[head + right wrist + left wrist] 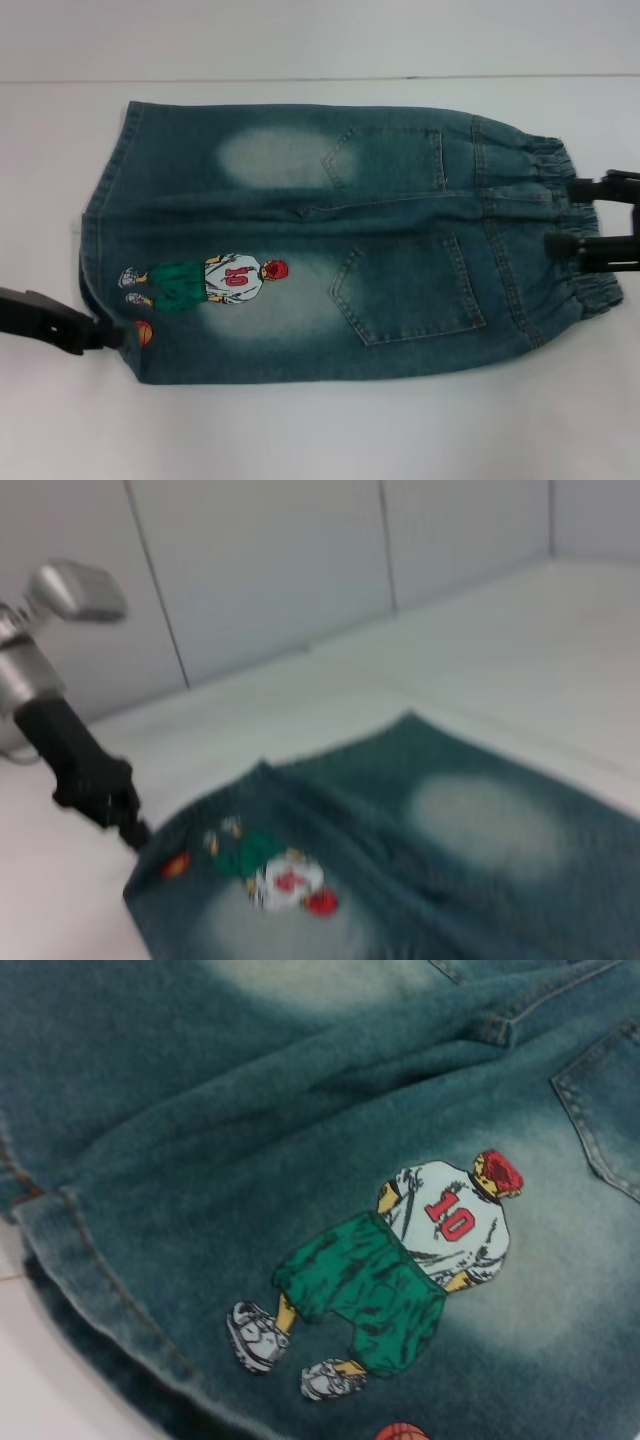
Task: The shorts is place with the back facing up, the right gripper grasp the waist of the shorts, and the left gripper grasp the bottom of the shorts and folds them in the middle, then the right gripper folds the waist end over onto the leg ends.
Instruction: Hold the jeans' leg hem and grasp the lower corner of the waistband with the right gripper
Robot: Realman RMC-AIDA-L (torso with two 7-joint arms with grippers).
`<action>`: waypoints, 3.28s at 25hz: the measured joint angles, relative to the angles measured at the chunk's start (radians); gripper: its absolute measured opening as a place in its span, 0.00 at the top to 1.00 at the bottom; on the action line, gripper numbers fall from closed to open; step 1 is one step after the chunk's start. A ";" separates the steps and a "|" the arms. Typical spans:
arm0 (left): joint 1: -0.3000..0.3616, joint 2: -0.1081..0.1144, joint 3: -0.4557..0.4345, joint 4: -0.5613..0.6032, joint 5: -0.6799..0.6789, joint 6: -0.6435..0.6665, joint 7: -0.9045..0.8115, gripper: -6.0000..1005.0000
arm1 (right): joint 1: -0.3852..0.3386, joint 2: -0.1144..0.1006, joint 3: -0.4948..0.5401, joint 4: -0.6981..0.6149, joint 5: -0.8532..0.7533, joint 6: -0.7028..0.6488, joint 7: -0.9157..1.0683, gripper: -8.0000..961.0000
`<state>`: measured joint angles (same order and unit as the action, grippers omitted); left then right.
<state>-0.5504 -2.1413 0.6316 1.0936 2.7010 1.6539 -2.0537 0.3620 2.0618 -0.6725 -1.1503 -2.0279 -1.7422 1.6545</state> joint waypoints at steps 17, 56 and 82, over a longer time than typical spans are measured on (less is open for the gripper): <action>-0.003 0.014 -0.001 -0.002 -0.003 -0.012 0.001 0.95 | 0.291 -0.002 -0.020 -0.206 -0.822 -0.241 0.462 0.07; 0.006 0.005 -0.008 -0.001 -0.012 -0.019 0.004 0.95 | 0.244 0.020 -0.144 -0.006 -0.792 0.101 0.548 0.20; 0.001 0.011 -0.006 -0.006 -0.012 -0.041 0.012 0.95 | 0.252 -0.001 -0.127 0.117 -0.691 0.152 0.560 0.73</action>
<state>-0.5497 -2.1299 0.6252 1.0873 2.6891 1.6129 -2.0417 0.6135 2.0607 -0.7992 -1.0333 -2.7185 -1.5905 2.2145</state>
